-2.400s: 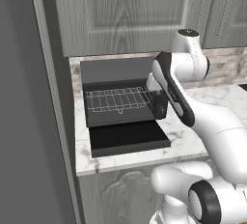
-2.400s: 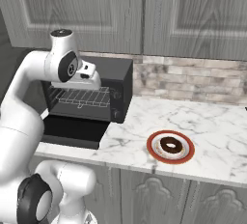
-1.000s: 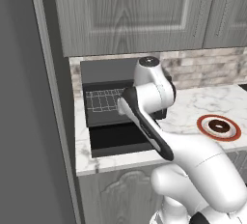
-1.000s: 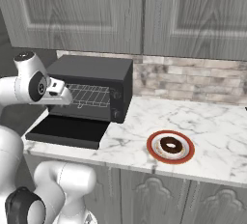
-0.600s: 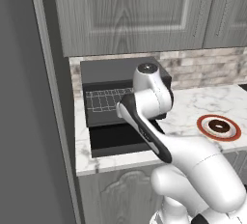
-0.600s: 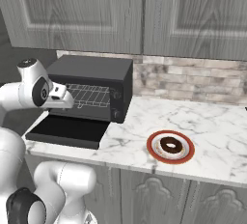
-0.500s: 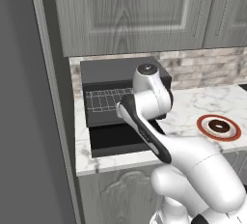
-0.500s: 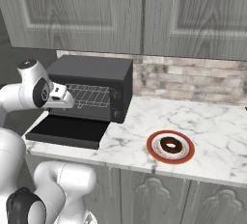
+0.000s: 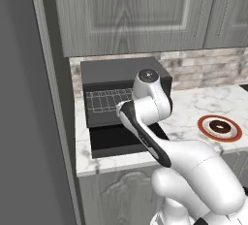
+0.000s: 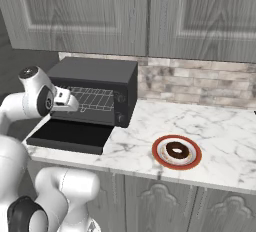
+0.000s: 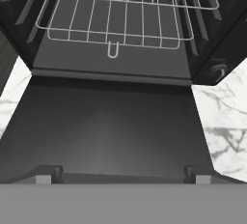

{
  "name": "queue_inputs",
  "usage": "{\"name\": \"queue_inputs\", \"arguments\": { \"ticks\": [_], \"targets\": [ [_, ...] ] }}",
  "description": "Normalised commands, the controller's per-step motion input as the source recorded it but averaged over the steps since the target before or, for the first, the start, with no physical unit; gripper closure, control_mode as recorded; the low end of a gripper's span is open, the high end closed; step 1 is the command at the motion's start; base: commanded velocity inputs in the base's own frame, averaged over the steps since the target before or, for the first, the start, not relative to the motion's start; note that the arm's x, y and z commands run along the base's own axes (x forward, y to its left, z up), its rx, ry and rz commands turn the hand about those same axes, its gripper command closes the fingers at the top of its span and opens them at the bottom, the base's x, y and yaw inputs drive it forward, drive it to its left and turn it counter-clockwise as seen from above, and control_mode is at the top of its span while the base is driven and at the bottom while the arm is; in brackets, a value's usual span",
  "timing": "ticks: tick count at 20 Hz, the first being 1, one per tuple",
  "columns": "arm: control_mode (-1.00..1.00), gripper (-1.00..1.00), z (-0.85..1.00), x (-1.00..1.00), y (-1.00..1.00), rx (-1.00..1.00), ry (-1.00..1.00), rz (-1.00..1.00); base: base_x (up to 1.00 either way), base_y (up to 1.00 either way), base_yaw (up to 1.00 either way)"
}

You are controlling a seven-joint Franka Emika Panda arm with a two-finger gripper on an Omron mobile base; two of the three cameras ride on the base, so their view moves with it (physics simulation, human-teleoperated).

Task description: Pick up the bagel from the plate, place it on the toaster oven rack, close the door, and set the timer.

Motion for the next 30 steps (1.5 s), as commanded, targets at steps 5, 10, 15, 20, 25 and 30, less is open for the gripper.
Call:
{"name": "queue_inputs", "arguments": {
  "ticks": [5,10,15,20,25,30],
  "targets": [
    [-1.0,-1.0,-0.04,0.24,0.0,0.0,0.0,0.0,0.0,0.0,0.0],
    [-1.0,-1.0,-0.13,0.23,0.0,0.0,0.0,0.0,0.0,0.0,0.0],
    [-1.0,-1.0,-0.27,0.18,0.0,0.0,0.0,0.0,0.0,0.0,0.0],
    [-1.0,-1.0,-0.29,0.2,0.0,0.0,0.0,0.0,0.0,0.0,0.0],
    [-1.0,-1.0,-0.21,0.23,0.0,0.0,0.0,0.0,0.0,0.0,0.0],
    [-1.0,-1.0,-0.2,0.26,0.0,0.0,0.0,0.0,0.0,0.0,0.0]
  ]
}}
